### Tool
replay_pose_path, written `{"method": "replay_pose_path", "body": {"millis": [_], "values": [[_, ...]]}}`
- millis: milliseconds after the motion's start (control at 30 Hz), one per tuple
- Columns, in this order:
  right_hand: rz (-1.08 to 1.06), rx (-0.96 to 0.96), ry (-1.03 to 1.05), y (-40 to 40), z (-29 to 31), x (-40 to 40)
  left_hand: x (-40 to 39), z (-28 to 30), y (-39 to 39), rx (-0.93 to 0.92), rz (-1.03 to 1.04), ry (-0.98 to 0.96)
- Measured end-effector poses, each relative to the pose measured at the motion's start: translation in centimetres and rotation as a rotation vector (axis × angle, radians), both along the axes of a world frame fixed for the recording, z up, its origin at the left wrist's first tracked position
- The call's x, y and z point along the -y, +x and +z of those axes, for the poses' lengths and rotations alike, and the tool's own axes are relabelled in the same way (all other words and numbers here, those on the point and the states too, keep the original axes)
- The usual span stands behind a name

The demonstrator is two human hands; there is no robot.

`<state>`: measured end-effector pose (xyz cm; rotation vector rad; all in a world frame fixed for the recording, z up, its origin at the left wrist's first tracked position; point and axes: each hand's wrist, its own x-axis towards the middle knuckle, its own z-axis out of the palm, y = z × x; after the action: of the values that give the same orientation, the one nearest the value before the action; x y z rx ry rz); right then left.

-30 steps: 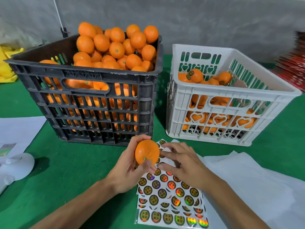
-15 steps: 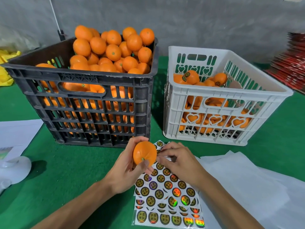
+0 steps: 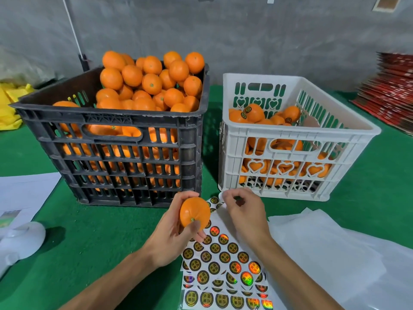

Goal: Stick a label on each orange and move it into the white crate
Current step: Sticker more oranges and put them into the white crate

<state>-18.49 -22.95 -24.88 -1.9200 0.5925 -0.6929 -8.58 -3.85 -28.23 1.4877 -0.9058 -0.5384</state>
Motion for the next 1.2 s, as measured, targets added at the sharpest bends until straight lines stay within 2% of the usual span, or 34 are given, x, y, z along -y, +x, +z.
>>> {"method": "replay_pose_path", "body": {"millis": [67, 100, 300, 367, 467, 500, 567, 633, 733, 800, 833, 900, 1000, 1033, 1133, 1200], "values": [[0.036, 0.175, -0.211, -0.5, 0.5, -1.2, 0.2, 0.2, -0.1, -0.017, 0.016, 0.0], [0.082, 0.195, -0.284, -0.7, 0.6, -2.0, 0.4, 0.4, -0.3, -0.025, 0.028, -0.001], [0.304, 0.17, -0.311, -1.9, 2.7, -3.4, 0.3, 3.8, -1.1, -0.022, 0.015, -0.058], [0.345, 0.109, -0.502, -2.8, 3.8, -3.2, 0.4, 5.8, -1.3, 0.008, 0.008, -0.081], [0.156, 0.108, -0.856, -3.0, 6.6, -2.9, 2.0, 10.2, -1.8, 0.006, -0.009, -0.075], [0.073, 0.158, -0.895, -2.8, 8.0, -2.5, 2.9, 12.0, -2.0, 0.045, 0.015, -0.055], [-0.063, 0.251, -0.896, -2.3, 11.2, -1.3, 5.1, 15.9, -2.2, 0.247, 0.099, 0.003], [-0.172, 0.293, -0.894, -1.8, 14.3, 0.7, 7.2, 20.0, -1.8, 0.432, 0.13, -0.024], [-0.316, 0.179, -0.911, -0.6, 18.3, 3.5, 9.4, 25.1, 1.2, 0.667, 0.267, -0.152], [-0.332, 0.136, -0.98, 0.9, 19.8, 4.9, 10.2, 27.2, 4.7, 0.795, 0.409, -0.141], [-0.304, 0.128, -1.009, 1.7, 20.1, 5.3, 10.5, 27.7, 6.8, 0.843, 0.469, -0.059], [-0.232, 0.092, -1.049, 3.5, 20.2, 5.6, 11.1, 28.1, 11.0, 0.866, 0.508, 0.28], [-0.14, -0.038, -1.041, 5.8, 18.9, 5.7, 12.0, 26.6, 15.9, 0.755, 0.309, 0.841], [-0.122, -0.074, -1.027, 6.3, 18.3, 5.9, 12.4, 25.9, 17.1, 0.706, 0.234, 0.939], [-0.136, -0.123, -0.995, 7.4, 17.2, 6.6, 13.6, 24.8, 19.7, 0.557, 0.139, 1.068], [-0.159, -0.144, -0.98, 7.8, 17.0, 6.7, 14.4, 25.0, 20.8, 0.549, 0.12, 1.128]]}}
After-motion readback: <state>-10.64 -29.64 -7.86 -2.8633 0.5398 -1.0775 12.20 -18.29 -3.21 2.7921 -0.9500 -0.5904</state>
